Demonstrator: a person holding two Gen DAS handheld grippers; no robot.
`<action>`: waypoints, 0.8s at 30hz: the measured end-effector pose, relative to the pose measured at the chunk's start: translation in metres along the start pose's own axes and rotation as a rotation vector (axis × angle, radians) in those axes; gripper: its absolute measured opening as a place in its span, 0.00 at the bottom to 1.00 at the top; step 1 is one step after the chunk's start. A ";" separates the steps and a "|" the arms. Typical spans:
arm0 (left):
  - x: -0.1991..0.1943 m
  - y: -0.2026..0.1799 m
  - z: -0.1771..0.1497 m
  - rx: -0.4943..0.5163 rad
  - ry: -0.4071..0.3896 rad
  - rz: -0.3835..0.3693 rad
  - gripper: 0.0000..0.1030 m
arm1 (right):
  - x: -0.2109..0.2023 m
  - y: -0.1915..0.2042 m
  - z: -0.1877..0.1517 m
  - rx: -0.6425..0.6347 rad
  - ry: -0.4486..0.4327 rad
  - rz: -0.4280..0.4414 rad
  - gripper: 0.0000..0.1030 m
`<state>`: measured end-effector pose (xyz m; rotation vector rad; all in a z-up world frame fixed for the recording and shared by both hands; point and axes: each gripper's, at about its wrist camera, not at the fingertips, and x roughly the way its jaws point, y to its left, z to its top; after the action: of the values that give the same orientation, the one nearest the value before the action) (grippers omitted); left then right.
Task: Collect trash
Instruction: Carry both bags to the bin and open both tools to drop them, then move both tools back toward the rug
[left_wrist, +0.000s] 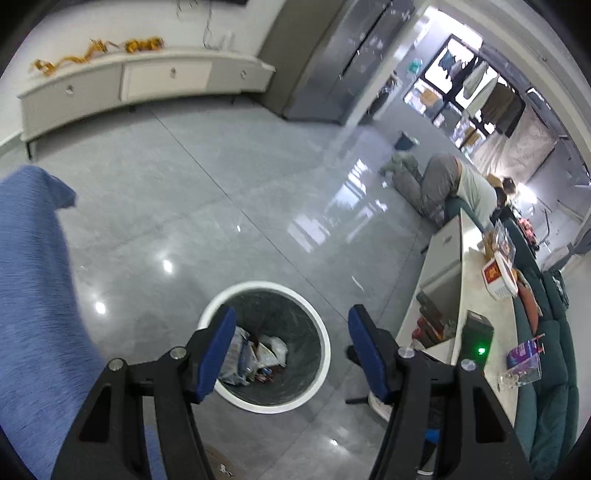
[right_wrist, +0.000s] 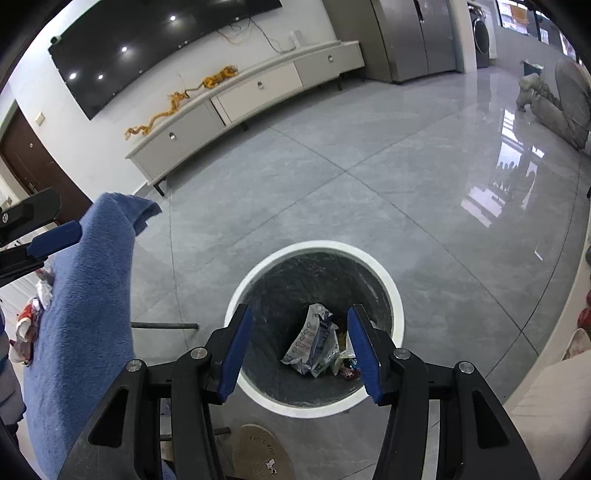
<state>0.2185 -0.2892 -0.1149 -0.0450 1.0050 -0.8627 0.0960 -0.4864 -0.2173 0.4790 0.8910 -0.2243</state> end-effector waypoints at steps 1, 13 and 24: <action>-0.013 0.001 0.000 0.002 -0.026 0.008 0.60 | -0.008 0.002 0.002 -0.005 -0.015 0.001 0.51; -0.178 0.018 -0.031 0.081 -0.225 0.138 0.60 | -0.123 0.079 0.009 -0.143 -0.202 0.055 0.52; -0.337 0.107 -0.101 0.040 -0.419 0.286 0.61 | -0.195 0.191 0.003 -0.340 -0.292 0.103 0.54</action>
<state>0.1258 0.0374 0.0272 -0.0440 0.5827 -0.5781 0.0512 -0.3226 -0.0029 0.1679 0.6003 -0.0437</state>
